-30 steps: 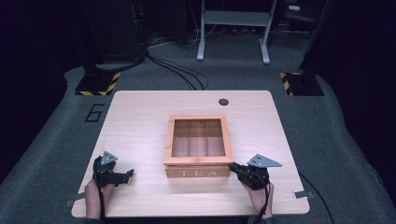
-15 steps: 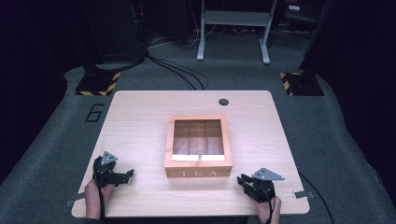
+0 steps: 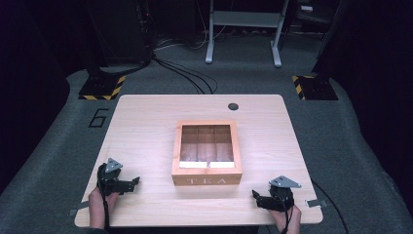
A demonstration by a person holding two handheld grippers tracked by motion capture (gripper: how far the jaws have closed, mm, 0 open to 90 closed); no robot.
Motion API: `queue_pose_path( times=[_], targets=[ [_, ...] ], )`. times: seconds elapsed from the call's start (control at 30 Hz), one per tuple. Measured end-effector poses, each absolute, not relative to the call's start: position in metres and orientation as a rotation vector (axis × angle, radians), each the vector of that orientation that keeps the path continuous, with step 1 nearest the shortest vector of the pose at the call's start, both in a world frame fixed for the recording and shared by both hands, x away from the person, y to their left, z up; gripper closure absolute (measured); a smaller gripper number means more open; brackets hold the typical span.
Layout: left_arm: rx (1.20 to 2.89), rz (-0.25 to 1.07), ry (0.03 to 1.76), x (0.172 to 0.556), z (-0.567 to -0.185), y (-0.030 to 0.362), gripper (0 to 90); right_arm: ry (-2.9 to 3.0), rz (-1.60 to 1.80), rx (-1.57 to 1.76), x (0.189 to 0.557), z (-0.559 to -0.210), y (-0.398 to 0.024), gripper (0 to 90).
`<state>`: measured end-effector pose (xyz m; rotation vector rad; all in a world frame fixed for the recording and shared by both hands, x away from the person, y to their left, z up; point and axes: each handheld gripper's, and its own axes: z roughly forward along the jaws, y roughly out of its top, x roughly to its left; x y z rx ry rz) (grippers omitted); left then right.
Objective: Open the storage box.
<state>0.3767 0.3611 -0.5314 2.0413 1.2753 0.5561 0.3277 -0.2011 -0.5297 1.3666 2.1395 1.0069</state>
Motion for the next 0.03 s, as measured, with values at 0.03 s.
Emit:
queue_pose_path(
  times=[0.03],
  targets=[
    [2.039,0.558,1.273,0.3767,-0.5317,0.361,1.1,2.153,0.958,1.333,0.3287,-0.5299,-0.1998,11.9]
  ],
)
